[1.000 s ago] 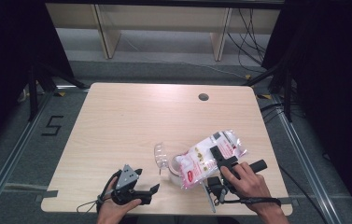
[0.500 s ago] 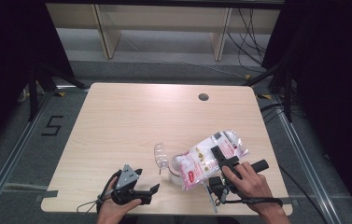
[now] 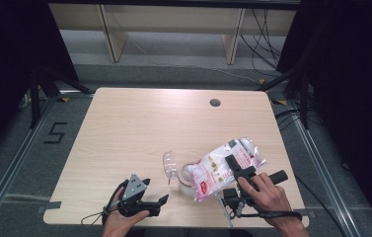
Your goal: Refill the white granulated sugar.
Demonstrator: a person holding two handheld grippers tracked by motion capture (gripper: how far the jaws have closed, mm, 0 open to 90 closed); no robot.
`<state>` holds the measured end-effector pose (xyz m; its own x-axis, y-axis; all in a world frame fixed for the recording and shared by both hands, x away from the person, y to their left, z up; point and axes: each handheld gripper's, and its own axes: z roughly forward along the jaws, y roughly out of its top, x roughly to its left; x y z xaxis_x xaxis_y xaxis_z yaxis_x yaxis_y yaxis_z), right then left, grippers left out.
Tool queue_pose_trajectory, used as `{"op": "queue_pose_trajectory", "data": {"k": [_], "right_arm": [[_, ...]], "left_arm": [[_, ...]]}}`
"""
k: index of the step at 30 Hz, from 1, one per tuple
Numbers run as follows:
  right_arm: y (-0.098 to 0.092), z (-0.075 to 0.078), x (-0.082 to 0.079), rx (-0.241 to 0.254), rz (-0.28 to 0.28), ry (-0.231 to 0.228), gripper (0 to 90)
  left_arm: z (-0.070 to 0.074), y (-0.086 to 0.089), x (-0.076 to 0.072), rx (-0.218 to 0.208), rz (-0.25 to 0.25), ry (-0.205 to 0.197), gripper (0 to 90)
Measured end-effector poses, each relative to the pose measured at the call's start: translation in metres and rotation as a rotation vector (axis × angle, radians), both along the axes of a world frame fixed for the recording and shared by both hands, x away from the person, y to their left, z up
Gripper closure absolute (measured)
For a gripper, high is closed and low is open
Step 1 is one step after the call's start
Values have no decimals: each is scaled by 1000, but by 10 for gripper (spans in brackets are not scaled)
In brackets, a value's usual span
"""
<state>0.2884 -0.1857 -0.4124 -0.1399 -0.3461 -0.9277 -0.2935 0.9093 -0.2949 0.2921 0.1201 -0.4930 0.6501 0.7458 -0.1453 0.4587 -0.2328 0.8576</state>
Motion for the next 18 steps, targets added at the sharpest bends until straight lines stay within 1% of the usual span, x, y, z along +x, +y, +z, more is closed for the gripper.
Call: {"op": "queue_pose_trajectory", "data": {"k": [1, 2, 3, 4, 5, 6, 7, 8, 9, 10, 11, 14, 16, 17, 18], "right_arm": [[-1, 0, -1, 1, -13, 5, 818], [-1, 1, -1, 1, -10, 2, 818], [-1, 2, -1, -15, 0, 0, 818], [-2, 2, -2, -13, -8, 0, 819], [-4, -1, -3, 30, -29, 10, 819], [-4, -1, -3, 28, -29, 10, 819], [-4, 1, -2, -3, -11, 2, 819], [-3, 2, -2, -11, -1, -1, 819], [-4, 2, -2, -15, -8, 1, 819], [-7, -2, -4, 39, -40, 13, 819], [-6, 0, -4, 19, -24, 2, 819], [-7, 1, -4, 13, -18, 3, 819], [-6, 4, -4, -5, 0, -11, 819], [-7, 3, -5, 1, -17, -4, 819], [-8, 2, -5, 21, -29, 0, 820]], "left_arm": [[0, 0, 0, 0, 0, 0, 162], [0, 0, 0, -5, -5, 1, 162], [0, 0, 0, 1, 1, 0, 162], [0, 0, 0, 0, 0, 0, 162], [0, 0, 0, 0, 0, 0, 162], [0, 0, 0, -5, -4, 0, 162], [0, 0, 0, -5, -3, 0, 162], [0, 0, 0, -6, -3, 0, 162], [0, 0, 0, -2, -3, 0, 162], [0, 0, 0, 1, 1, -1, 162], [0, 0, 0, -1, -3, 0, 162], [0, 0, 0, 1, 0, -1, 162], [0, 0, 0, 1, 0, -1, 162], [0, 0, 0, 1, 0, -1, 162], [0, 0, 0, 1, 1, -1, 162]]}}
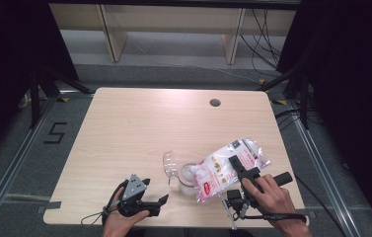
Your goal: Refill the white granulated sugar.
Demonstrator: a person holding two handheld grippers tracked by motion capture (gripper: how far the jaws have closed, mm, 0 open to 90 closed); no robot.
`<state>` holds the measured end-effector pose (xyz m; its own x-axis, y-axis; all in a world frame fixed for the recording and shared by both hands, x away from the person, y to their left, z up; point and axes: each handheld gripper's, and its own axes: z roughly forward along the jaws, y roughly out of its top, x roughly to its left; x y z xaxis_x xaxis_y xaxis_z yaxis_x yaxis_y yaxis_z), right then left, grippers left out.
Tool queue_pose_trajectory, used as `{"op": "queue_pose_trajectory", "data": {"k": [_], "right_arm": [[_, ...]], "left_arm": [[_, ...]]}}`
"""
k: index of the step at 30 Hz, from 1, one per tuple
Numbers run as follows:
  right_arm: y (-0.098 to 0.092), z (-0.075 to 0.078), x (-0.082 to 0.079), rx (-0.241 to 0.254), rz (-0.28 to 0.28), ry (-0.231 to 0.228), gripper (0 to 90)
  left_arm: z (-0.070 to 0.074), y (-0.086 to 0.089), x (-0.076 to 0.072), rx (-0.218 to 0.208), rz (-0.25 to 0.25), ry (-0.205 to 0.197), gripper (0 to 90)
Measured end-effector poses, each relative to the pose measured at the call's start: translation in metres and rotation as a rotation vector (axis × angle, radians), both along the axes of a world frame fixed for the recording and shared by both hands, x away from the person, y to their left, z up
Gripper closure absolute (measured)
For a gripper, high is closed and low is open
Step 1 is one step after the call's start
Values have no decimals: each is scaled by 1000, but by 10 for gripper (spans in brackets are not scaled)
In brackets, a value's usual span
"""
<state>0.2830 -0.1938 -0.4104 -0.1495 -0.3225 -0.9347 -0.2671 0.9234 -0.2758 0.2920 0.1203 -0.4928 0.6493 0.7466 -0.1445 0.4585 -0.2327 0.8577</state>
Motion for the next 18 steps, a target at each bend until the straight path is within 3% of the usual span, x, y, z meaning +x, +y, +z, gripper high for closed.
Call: {"op": "queue_pose_trajectory", "data": {"k": [2, 4, 9, 12, 18], "right_arm": [[0, 1, 0, -11, 7, -1, 819], [0, -1, 0, 9, -9, 3, 819], [1, 1, 1, -24, 15, -3, 820], [1, -1, 1, -4, 10, 6, 820], [1, -1, 2, -8, 15, 6, 820]], "left_arm": [[0, 0, 0, 1, -1, 0, 162], [0, 0, 0, 0, -1, 0, 162], [0, 0, 0, 1, -1, 0, 162], [0, 0, 0, 0, -1, 0, 162], [0, 0, 0, 2, -1, 0, 162]]}}
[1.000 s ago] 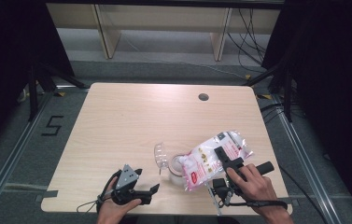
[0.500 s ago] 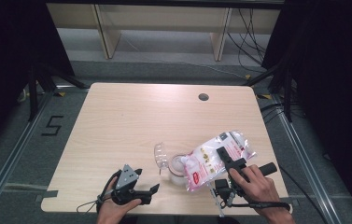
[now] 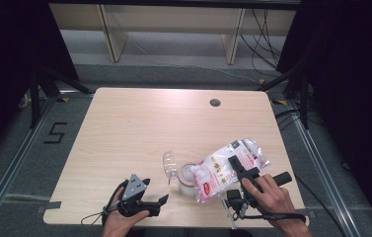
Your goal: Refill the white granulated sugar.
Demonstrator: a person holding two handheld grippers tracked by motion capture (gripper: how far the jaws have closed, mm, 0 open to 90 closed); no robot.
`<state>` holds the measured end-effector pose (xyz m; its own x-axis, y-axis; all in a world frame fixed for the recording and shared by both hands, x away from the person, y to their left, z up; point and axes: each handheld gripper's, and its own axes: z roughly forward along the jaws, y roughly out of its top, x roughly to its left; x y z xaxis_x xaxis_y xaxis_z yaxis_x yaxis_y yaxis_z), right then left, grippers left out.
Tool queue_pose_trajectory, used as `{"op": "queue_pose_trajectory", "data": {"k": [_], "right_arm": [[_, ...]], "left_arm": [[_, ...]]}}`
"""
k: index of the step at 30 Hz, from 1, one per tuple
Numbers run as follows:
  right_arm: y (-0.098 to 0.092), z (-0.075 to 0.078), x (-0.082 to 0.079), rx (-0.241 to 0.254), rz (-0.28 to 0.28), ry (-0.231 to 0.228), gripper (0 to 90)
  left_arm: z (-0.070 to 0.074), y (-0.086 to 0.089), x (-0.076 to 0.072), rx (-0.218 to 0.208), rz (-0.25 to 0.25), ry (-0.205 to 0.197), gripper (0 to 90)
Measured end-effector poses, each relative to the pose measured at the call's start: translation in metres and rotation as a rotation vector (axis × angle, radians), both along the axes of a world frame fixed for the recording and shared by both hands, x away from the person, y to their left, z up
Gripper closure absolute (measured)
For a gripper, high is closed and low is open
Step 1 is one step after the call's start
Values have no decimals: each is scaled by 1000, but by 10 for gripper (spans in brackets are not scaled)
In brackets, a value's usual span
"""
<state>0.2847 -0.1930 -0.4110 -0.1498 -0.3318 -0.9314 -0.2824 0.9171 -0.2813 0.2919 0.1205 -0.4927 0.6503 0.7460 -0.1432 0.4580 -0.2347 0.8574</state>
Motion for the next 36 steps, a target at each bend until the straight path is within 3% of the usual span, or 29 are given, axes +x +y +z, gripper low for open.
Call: {"op": "queue_pose_trajectory", "data": {"k": [10, 11, 13, 15, 16, 20, 22, 24, 25, 27, 29, 30, 31, 32, 33, 34, 36], "right_arm": [[-1, 0, 0, 8, -1, -3, 821], [-1, 2, 2, -10, 23, -10, 821], [-3, 0, 1, 16, 6, 6, 821], [-4, 0, 2, 10, 11, 3, 821], [-6, -2, 1, 57, -10, 17, 821], [-9, 1, 6, 53, 43, 29, 822], [-13, -2, 8, 110, 16, 78, 823], [-17, -2, 11, 114, 36, 96, 826], [-20, -5, 12, 142, 37, 124, 827], [-24, -7, 15, 147, 66, 130, 829], [-30, -12, 16, 208, 47, 168, 829], [-31, -11, 18, 194, 69, 175, 829], [-34, -12, 20, 226, 75, 194, 829], [-35, -11, 21, 221, 86, 193, 830], [-38, -18, 21, 298, 49, 227, 830], [-38, -14, 24, 248, 86, 219, 831], [-45, -22, 27, 346, 47, 275, 832]], "left_arm": [[0, -1, 0, -8, 4, 6, 162], [0, 0, 0, -7, 4, 6, 162], [0, -1, 0, -10, 5, 8, 162], [0, 0, 0, -7, 4, 6, 162], [0, -1, -1, -13, 6, 10, 162], [0, -1, -1, -12, 4, 10, 162], [0, 0, 0, -5, 1, 4, 162], [0, -1, -1, -13, 5, 10, 162], [0, -1, -1, -13, 5, 10, 162], [0, 0, 0, -7, -1, 1, 162], [0, -1, 0, -11, 4, 8, 162], [0, -1, 0, -16, 5, 9, 162], [0, -1, -1, -13, 6, 10, 162], [0, 0, 0, -2, -1, 0, 162], [0, 0, 0, -6, 2, 4, 162], [0, -1, 0, -16, 3, 10, 162], [-1, -1, 0, -21, -1, 10, 162]]}}
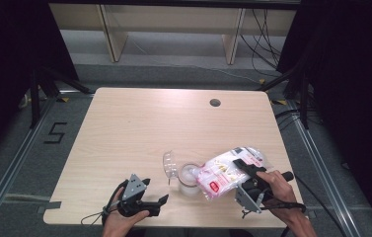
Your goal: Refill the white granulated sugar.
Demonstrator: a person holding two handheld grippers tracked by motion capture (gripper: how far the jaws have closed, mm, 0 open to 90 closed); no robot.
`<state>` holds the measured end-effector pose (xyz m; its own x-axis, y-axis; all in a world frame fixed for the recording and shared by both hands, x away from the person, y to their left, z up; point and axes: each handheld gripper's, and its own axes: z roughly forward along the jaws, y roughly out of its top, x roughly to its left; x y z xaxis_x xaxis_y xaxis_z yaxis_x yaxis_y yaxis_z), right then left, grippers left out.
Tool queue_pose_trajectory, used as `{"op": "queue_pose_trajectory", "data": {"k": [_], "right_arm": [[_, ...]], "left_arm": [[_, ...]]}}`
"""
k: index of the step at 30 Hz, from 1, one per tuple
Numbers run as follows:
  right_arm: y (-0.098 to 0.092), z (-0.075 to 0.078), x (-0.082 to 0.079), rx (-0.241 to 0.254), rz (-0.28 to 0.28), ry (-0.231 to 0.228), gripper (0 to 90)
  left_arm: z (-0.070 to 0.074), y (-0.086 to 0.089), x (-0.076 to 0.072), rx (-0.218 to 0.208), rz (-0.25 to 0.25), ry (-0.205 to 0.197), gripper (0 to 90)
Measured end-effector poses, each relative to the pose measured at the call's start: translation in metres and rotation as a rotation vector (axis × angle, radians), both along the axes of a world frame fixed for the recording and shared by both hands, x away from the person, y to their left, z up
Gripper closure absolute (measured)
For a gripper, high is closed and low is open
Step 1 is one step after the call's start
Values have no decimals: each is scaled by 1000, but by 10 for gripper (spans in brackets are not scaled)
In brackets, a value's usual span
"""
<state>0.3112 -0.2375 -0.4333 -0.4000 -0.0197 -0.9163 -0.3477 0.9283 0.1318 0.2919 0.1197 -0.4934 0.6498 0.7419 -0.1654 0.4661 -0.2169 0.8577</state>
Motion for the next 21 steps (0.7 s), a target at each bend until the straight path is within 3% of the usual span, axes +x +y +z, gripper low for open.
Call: {"op": "queue_pose_trajectory", "data": {"k": [4, 5, 6, 10, 11, 13, 14, 16, 18, 21], "right_arm": [[-9, -4, 8, 72, 40, 55, 838], [-12, -8, 9, 130, 34, 85, 839], [-13, -9, 10, 147, 46, 99, 840], [-19, -12, 15, 223, 70, 152, 846], [-21, -14, 14, 266, 50, 181, 847], [-24, -14, 17, 305, 76, 205, 850], [-25, -17, 16, 374, 50, 255, 851], [-28, -19, 20, 412, 63, 285, 854], [-29, -21, 24, 439, 56, 309, 856], [-29, -26, 28, 513, 29, 354, 858]], "left_arm": [[1, 0, 0, 12, 5, -4, 162], [1, 1, 0, 19, 1, -10, 162], [0, 0, 0, -2, 1, -1, 162], [0, 0, 0, 0, 0, -1, 162], [0, 1, 0, 6, -2, -1, 162], [0, 1, 0, 8, -3, -2, 162], [0, 1, 0, 8, -3, -1, 162], [0, 0, 0, 3, -2, -2, 162], [1, 1, 0, 16, -6, -3, 162], [0, 0, 0, 3, -1, 0, 162]]}}
